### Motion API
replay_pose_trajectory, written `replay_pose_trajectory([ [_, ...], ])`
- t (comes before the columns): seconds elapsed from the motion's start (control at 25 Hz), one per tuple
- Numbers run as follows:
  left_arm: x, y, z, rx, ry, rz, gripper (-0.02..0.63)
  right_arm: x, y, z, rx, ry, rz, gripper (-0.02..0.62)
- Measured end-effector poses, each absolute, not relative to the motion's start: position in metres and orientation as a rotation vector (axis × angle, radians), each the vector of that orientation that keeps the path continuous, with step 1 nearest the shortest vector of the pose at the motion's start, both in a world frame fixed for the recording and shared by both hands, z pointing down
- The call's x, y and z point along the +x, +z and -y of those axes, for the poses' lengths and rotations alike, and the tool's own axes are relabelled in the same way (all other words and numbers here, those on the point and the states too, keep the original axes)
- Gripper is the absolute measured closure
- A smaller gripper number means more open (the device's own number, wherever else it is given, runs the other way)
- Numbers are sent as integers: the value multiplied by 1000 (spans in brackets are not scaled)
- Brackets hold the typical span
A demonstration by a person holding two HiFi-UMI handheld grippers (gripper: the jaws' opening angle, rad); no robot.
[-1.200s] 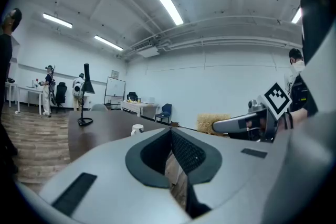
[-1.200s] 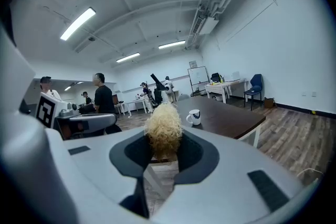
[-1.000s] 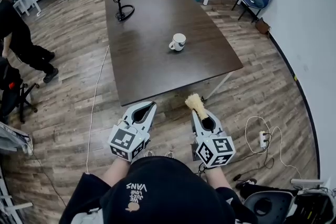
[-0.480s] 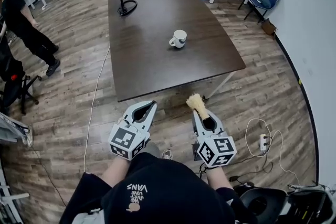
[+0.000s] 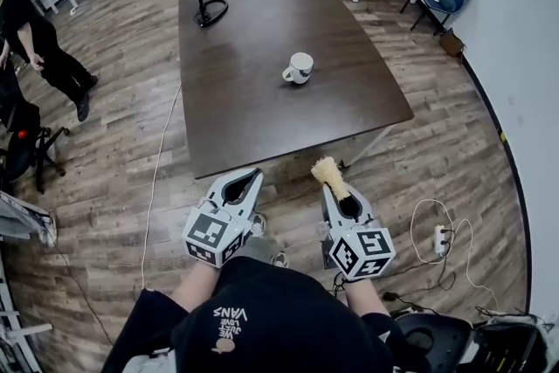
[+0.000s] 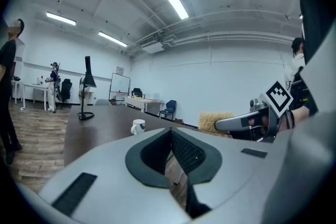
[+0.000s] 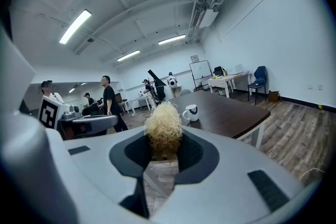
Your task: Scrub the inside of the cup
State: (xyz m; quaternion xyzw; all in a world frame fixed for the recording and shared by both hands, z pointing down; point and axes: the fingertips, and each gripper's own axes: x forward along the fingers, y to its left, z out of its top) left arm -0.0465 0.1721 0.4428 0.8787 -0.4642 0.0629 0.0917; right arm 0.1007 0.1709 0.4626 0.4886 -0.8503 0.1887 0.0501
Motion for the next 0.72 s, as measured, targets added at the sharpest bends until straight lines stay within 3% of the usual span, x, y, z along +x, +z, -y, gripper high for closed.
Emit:
replay_pose_trajectory([
  [0.72, -66, 436, -45, 2736, 196, 1178, 594, 69, 452, -57, 1656, 543, 2531, 495],
])
